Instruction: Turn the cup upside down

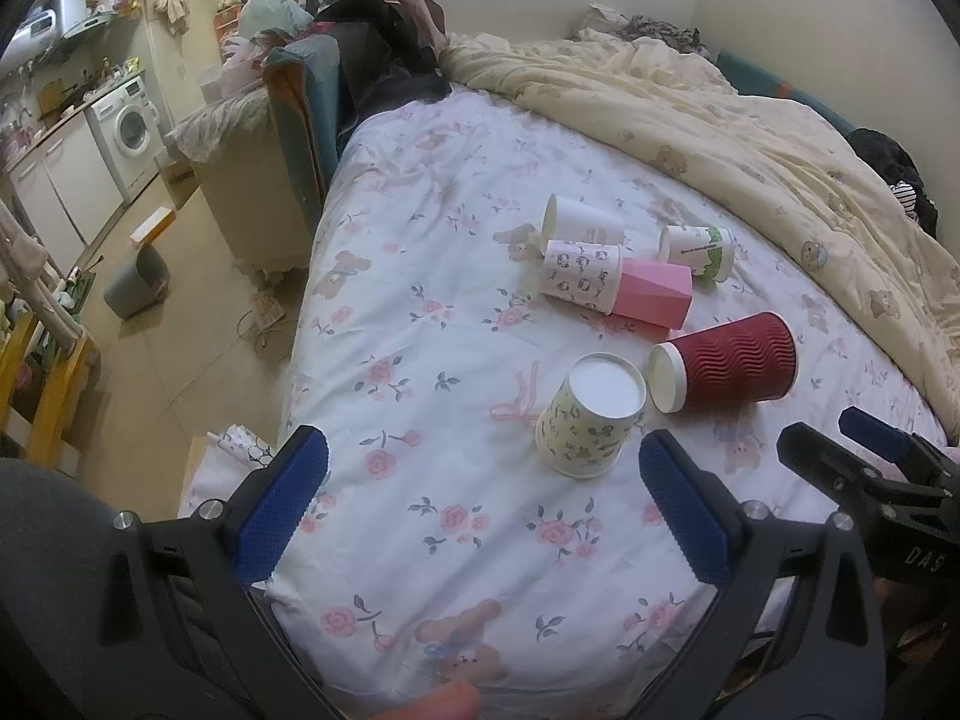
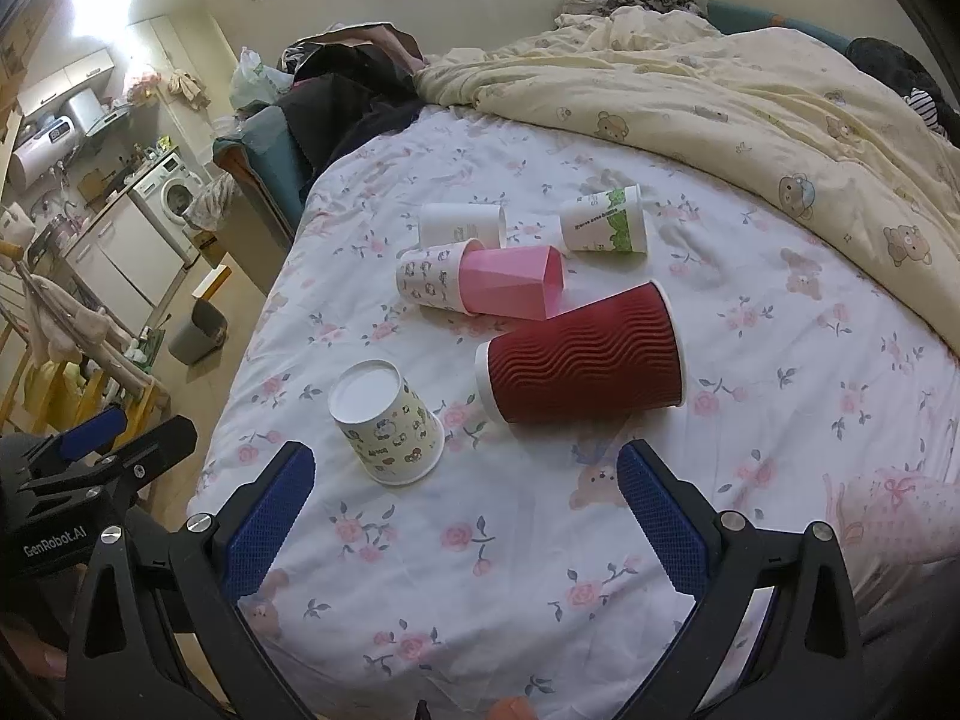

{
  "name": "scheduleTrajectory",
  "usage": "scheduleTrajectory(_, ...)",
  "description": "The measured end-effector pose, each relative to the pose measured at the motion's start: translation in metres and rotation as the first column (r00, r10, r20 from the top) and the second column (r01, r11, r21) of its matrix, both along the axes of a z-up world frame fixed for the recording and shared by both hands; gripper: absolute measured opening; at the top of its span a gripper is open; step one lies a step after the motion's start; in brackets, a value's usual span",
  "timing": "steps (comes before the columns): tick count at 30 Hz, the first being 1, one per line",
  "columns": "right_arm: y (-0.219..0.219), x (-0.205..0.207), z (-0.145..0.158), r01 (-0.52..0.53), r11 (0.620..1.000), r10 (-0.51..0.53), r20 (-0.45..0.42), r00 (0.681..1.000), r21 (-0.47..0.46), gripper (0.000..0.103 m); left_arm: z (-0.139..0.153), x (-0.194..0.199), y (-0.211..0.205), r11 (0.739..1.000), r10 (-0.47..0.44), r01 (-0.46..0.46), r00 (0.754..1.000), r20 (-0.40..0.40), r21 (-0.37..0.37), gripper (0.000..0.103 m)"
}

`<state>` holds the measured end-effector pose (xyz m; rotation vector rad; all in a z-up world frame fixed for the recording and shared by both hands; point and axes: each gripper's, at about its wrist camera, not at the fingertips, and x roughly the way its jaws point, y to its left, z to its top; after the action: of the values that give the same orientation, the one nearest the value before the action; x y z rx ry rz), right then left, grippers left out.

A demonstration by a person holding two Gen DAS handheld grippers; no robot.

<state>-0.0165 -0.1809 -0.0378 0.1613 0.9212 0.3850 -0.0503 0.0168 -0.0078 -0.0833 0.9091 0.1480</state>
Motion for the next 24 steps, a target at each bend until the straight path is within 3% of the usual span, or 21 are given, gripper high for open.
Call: scheduleTrajectory(24, -0.0002, -0.0011, -0.0050, -0.006, 1.000, 0.006, -0.003, 1.000, -0.009, 0.103, -0.0026, 0.0002, 0.0007, 1.000, 0.008, -0.008, 1.000, -0.006, -0.002, 0.103)
